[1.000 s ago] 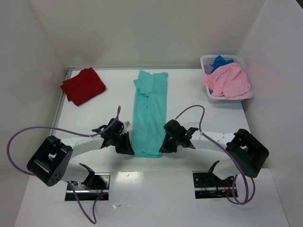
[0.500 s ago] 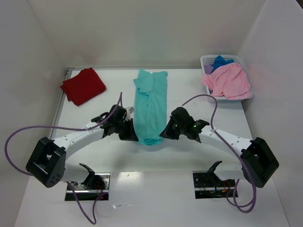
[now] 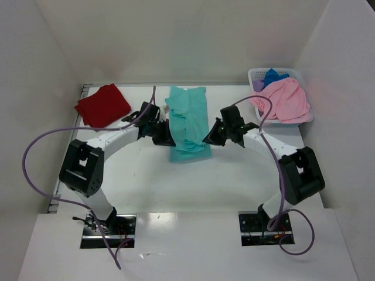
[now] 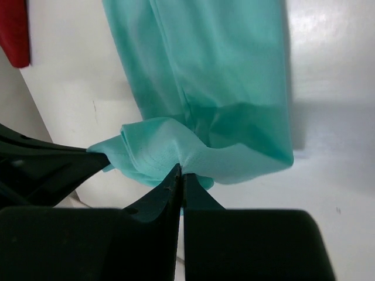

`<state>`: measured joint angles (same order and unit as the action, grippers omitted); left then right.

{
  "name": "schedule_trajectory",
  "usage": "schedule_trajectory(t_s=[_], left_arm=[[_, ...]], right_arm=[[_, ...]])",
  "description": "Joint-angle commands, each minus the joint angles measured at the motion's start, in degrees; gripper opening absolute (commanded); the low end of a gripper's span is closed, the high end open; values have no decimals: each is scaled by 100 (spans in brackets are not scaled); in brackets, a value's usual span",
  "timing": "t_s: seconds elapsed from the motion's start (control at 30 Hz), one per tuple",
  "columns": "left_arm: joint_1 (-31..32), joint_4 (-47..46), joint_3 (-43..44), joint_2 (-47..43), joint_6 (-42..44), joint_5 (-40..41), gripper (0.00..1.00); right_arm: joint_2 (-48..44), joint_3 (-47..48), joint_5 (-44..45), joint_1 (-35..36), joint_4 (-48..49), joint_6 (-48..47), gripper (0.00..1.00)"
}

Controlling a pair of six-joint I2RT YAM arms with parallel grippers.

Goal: Fold and stack the t-shirts
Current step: Fold the folded rectangular tshirt in 1/3 of the way

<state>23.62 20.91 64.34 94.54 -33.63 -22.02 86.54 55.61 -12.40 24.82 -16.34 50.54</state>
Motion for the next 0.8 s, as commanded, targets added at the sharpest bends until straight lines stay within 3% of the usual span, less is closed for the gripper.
schedule_trajectory(t_s=[0.0, 0.17, 0.77], left_arm=[[-225, -69, 623, 485, 444, -398, 0], [-392, -16, 1387, 1161, 577, -646, 0], [-981, 36, 2812, 2437, 787, -997, 0]], right_arm=[[415, 615, -280, -179, 175, -387, 4], [1100, 1222, -543, -477, 228, -502, 4], [2622, 2866, -711, -767, 219, -677, 5]])
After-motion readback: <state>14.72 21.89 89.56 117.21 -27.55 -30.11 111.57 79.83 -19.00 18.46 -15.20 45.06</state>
